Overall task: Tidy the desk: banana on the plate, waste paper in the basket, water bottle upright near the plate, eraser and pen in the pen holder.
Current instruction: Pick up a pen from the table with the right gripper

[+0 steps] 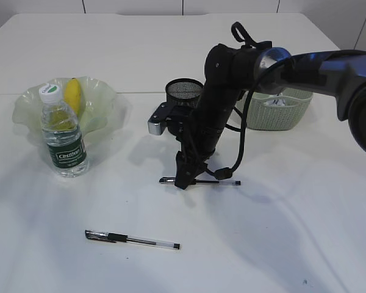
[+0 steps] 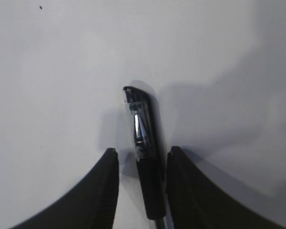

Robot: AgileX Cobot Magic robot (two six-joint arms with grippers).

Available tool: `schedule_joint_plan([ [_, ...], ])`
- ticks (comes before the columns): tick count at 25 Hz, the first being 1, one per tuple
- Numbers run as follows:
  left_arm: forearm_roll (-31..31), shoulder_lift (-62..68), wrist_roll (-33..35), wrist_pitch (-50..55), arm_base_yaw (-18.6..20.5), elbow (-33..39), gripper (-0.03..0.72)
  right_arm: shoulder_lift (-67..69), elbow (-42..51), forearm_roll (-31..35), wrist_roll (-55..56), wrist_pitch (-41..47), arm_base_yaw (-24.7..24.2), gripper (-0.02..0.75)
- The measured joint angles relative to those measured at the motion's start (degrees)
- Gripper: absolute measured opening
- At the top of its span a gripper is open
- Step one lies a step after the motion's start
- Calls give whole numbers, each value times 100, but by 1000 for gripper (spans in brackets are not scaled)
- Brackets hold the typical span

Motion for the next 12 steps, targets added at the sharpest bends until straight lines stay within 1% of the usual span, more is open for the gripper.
schedule_joint_plan([
  [9,11,0,-34,22,0,0,214,4,-21,-110,-15,0,0,259],
  [12,21,0,-75,22,0,0,214,4,-22,-242,-15,0,0,259],
])
